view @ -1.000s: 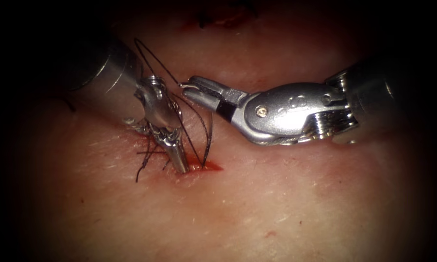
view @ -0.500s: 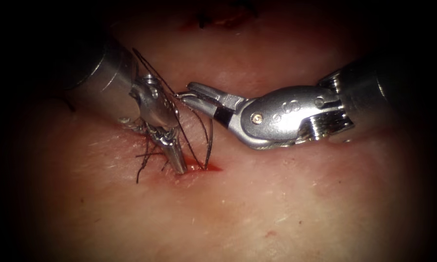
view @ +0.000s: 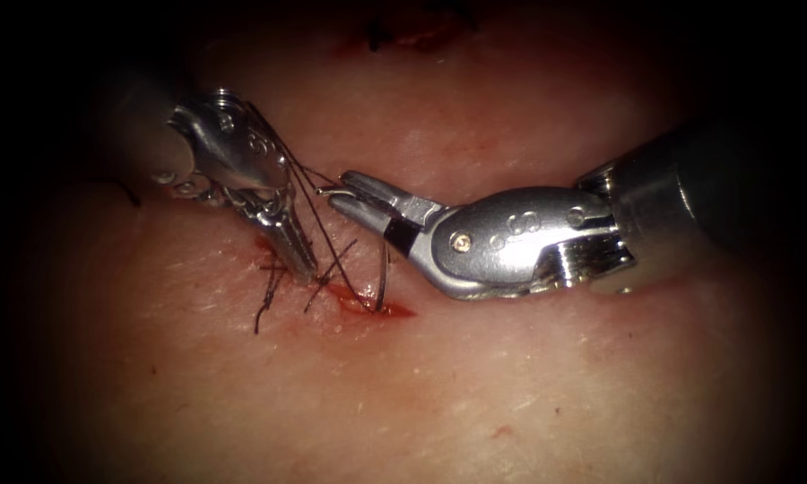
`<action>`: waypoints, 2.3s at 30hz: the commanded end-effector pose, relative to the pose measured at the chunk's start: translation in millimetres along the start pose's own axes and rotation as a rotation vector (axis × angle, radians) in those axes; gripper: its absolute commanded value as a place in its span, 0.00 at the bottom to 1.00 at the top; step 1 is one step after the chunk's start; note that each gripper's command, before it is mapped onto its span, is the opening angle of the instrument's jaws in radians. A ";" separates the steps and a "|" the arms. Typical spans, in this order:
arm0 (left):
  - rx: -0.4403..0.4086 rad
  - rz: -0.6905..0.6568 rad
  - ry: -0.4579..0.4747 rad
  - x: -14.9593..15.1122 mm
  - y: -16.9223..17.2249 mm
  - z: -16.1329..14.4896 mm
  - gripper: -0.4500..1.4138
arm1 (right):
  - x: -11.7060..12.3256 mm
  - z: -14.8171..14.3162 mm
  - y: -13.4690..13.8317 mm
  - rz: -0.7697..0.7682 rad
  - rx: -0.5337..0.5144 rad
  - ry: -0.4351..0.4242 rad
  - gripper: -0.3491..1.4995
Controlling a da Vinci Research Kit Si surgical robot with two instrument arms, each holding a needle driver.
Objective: Wound Closure
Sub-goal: Pass the needle through the bottom of the incision, then pass the needle through the bottom half of the cut
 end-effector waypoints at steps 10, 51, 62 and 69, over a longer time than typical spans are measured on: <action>0.069 0.049 0.065 1.1 8.2 3.6 0.00 | -1.8 0.3 -2.5 0.162 -0.102 -0.035 0.00; 0.228 -0.001 0.225 -4.1 6.2 12.4 0.00 | -1.9 -1.2 -1.5 0.622 -0.200 -0.386 0.00; 0.230 0.008 0.224 -3.9 6.0 12.7 0.00 | -1.3 -0.8 -1.5 0.792 -0.237 -0.375 0.00; 0.233 0.009 0.223 -4.1 5.6 12.7 0.00 | -1.4 -0.5 -1.9 0.927 -0.217 -0.380 0.00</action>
